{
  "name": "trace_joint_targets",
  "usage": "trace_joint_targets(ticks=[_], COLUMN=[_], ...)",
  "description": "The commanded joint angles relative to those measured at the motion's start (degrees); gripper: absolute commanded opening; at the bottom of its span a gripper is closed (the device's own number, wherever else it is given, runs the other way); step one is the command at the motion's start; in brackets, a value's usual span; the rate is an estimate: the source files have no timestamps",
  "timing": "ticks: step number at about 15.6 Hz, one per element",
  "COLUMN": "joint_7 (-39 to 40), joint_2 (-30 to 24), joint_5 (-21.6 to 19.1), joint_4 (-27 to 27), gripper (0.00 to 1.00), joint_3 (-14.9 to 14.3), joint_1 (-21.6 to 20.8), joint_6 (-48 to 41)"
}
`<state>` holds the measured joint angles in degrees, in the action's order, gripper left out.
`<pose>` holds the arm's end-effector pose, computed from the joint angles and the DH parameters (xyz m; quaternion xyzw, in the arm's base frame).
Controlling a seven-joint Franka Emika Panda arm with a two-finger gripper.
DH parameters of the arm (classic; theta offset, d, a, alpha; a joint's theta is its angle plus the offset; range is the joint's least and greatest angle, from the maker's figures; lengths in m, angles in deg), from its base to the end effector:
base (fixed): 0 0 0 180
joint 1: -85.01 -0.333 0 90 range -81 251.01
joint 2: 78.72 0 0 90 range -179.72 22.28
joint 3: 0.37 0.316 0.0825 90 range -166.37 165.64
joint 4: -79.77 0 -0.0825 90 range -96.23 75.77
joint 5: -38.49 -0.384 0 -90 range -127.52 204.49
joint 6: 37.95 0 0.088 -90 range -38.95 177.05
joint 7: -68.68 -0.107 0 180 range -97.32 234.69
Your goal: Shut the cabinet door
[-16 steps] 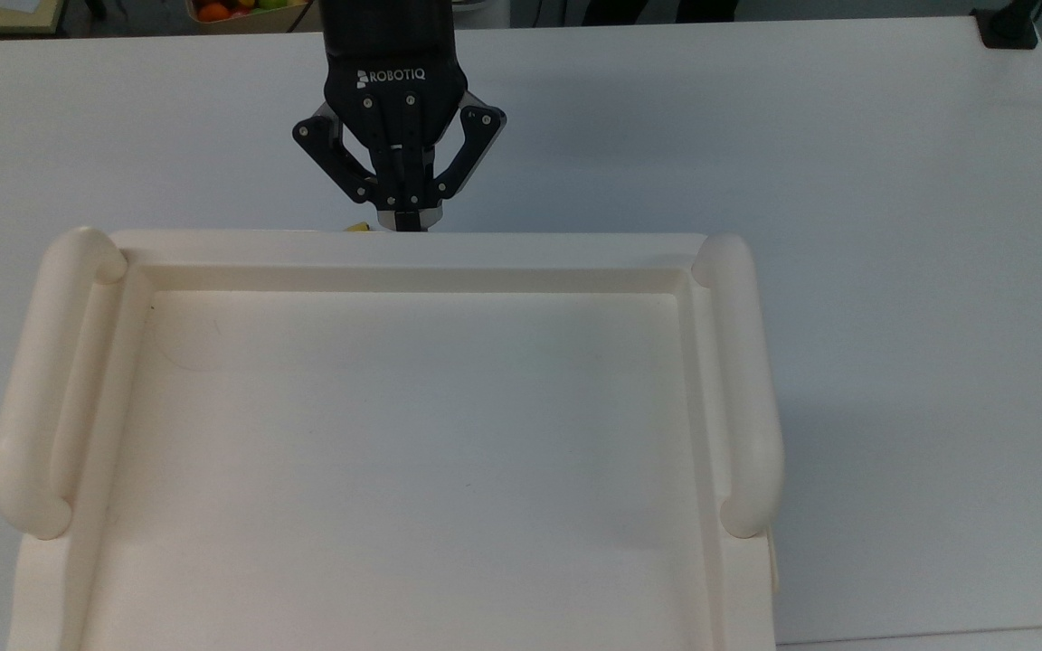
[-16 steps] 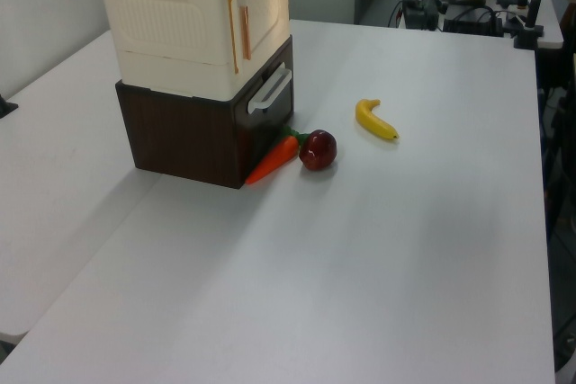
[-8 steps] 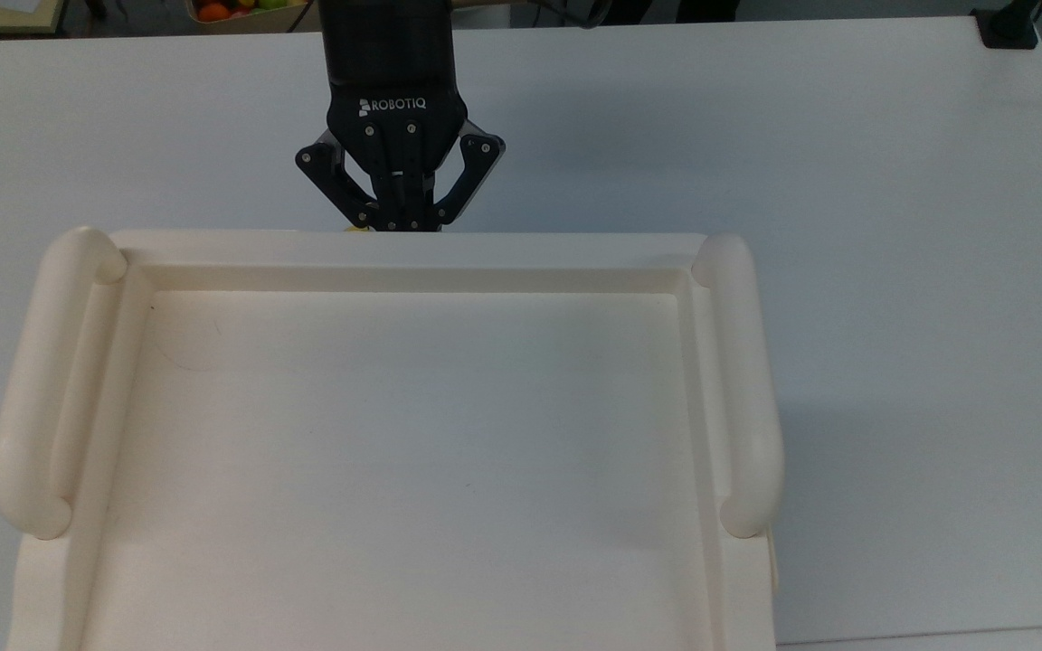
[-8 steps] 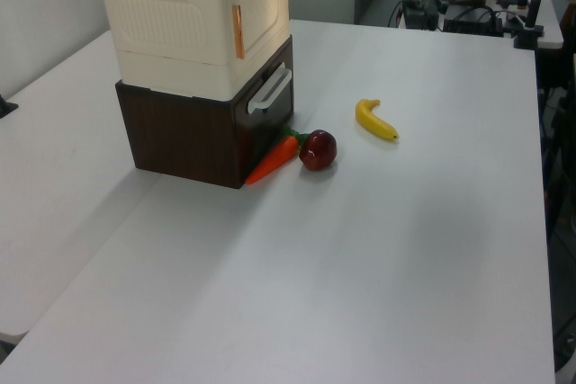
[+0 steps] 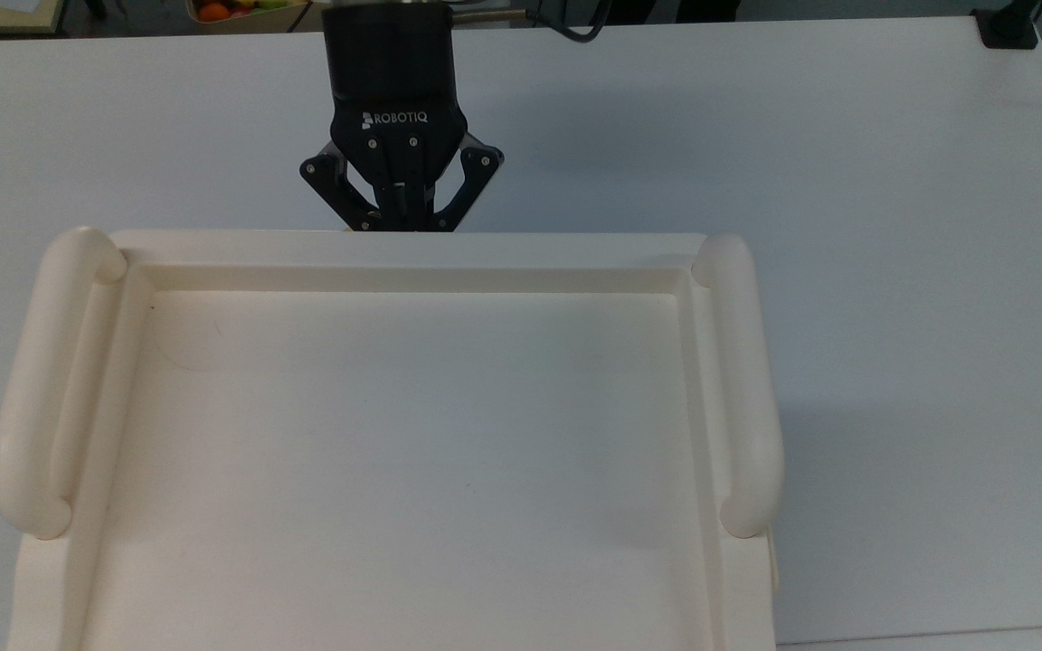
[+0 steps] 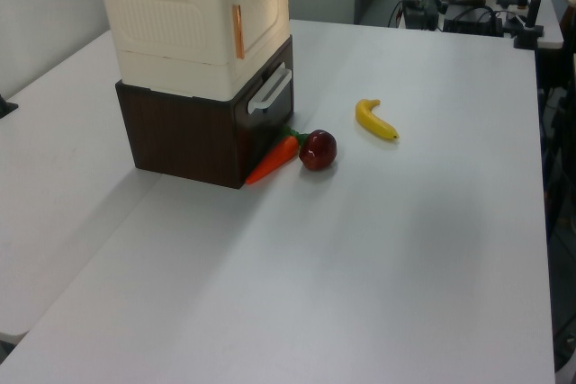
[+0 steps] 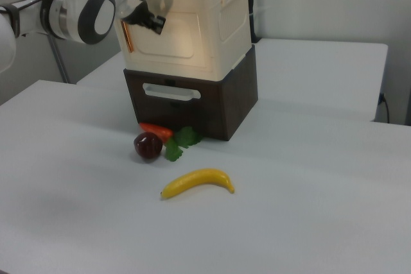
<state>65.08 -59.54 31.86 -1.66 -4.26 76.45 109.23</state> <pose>0.7094 0.0649 0.6055 -0.9176 0.0175 -0.3914 0.0669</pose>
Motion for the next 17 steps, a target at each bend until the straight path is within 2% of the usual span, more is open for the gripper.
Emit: trace_joint_targets(ticks=[1, 5, 8, 12, 13, 15, 17], joint_7=[1.1, 1.1, 1.3, 1.4, 1.4, 1.4, 1.3], joint_2=[-7.6, -11.4, -13.6, -17.9, -18.5, -18.5, -18.5], joint_5=[3.5, 9.1, 10.8, 12.6, 12.6, 12.6, 12.6], joint_4=[-8.3, -8.4, -8.5, -12.4, -13.3, -13.3, -13.4], gripper=[0.00, 0.00, 0.00, 0.00, 0.04, 0.33, 0.70], joint_3=[-0.8, -0.8, -0.8, -0.7, -0.7, -0.7, -0.7], joint_1=[-1.0, -1.0, -1.0, -0.9, -0.9, -0.6, -0.6], joint_6=[-9.9, -31.2, -43.2, -49.7, -50.3, -52.3, -52.6])
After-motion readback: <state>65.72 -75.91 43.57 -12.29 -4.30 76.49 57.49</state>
